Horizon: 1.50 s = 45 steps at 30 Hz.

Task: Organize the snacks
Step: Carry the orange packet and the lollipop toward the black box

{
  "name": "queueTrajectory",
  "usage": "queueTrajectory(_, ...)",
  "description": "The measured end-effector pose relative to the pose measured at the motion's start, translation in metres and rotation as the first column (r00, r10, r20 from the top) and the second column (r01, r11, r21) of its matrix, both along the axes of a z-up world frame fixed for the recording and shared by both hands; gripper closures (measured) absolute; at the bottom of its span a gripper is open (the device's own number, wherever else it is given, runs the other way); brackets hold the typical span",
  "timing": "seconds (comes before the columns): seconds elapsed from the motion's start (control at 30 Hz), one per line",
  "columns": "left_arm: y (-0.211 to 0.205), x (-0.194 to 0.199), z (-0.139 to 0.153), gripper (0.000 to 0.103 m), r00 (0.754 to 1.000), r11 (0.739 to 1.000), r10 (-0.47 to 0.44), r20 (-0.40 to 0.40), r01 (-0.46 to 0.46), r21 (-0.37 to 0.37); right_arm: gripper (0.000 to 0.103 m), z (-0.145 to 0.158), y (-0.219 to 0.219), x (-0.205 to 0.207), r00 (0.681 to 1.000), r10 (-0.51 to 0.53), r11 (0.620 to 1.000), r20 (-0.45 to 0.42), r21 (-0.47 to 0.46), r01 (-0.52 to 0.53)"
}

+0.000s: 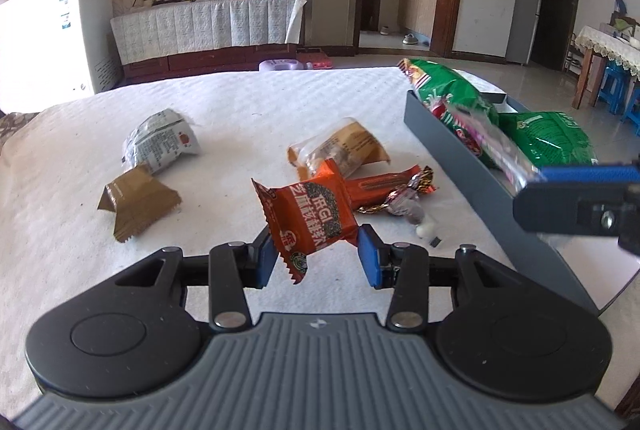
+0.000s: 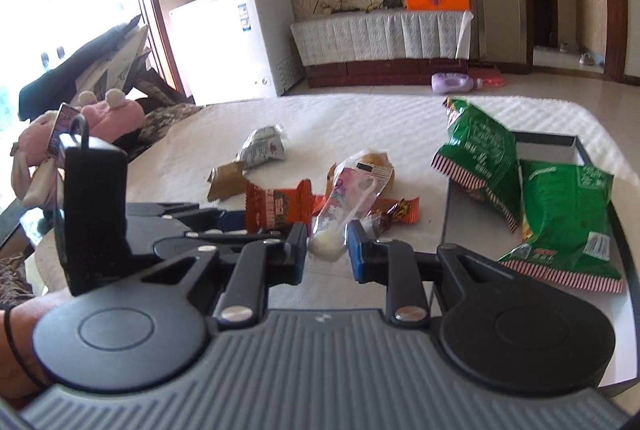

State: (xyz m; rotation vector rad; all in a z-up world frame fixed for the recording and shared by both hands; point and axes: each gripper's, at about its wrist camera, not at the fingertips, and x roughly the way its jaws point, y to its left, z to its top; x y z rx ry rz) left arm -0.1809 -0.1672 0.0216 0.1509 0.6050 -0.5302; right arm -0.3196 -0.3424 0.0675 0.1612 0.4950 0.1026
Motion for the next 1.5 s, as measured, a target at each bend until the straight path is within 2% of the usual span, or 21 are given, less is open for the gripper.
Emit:
queueTrajectory(0.2, -0.015, -0.009, 0.006, 0.054, 0.999, 0.999, -0.039, 0.032, 0.039, 0.000, 0.078, 0.004, -0.006, -0.005, 1.000, -0.019, 1.000, 0.023, -0.019, 0.019)
queueTrajectory(0.67, -0.044, -0.022, 0.016, 0.055, 0.994, 0.995, -0.092, 0.052, 0.095, -0.044, 0.078, 0.014, -0.023, -0.019, 0.996, -0.060, 0.998, 0.069, -0.012, 0.061)
queueTrajectory(0.73, -0.049, -0.024, 0.018, 0.062, 0.993, 0.993, -0.104, 0.056, 0.107, -0.053, 0.078, 0.015, -0.025, -0.022, 0.995, -0.070, 0.997, 0.076, -0.015, 0.072)
queueTrajectory(0.93, -0.067, -0.031, 0.022, 0.063, 0.987, 0.987, -0.146, 0.074, 0.151, -0.064, 0.078, 0.016, -0.039, -0.032, 0.992, -0.103, 0.994, 0.078, -0.013, 0.105)
queueTrajectory(1.1, -0.077, -0.031, 0.016, 0.073, 0.985, 0.985, -0.161, 0.058, 0.164, -0.054, 0.078, 0.016, -0.051, -0.038, 0.988, -0.132, 0.991, 0.076, -0.001, 0.133)
queueTrajectory(1.2, -0.077, -0.031, 0.011, 0.073, 0.987, 0.987, -0.158, 0.040, 0.159, -0.028, 0.078, 0.016, -0.057, -0.042, 0.987, -0.143, 0.990, 0.073, 0.008, 0.142)
queueTrajectory(1.27, -0.075, -0.031, 0.005, 0.071, 0.988, 0.989, -0.149, 0.042, 0.149, 0.005, 0.078, 0.015, -0.060, -0.043, 0.987, -0.144, 0.990, 0.068, 0.015, 0.143)
queueTrajectory(1.3, -0.073, -0.030, 0.001, 0.065, 0.989, 0.990, -0.139, 0.046, 0.138, 0.028, 0.078, 0.015, -0.060, -0.043, 0.987, -0.144, 0.990, 0.068, 0.019, 0.143)
queueTrajectory(1.33, -0.069, -0.029, -0.003, 0.055, 0.991, 0.991, -0.128, 0.043, 0.126, 0.040, 0.078, 0.016, -0.061, -0.043, 0.987, -0.145, 0.989, 0.070, 0.021, 0.144)
queueTrajectory(1.4, -0.060, -0.024, -0.010, 0.045, 0.995, 0.994, -0.100, 0.023, 0.099, 0.044, 0.078, 0.017, -0.063, -0.044, 0.987, -0.145, 0.989, 0.073, 0.031, 0.143)
queueTrajectory(1.5, -0.041, -0.020, -0.016, 0.038, 0.997, 0.996, -0.077, -0.002, 0.077, 0.045, 0.078, 0.017, -0.062, -0.042, 0.988, -0.138, 0.990, 0.073, 0.031, 0.136)
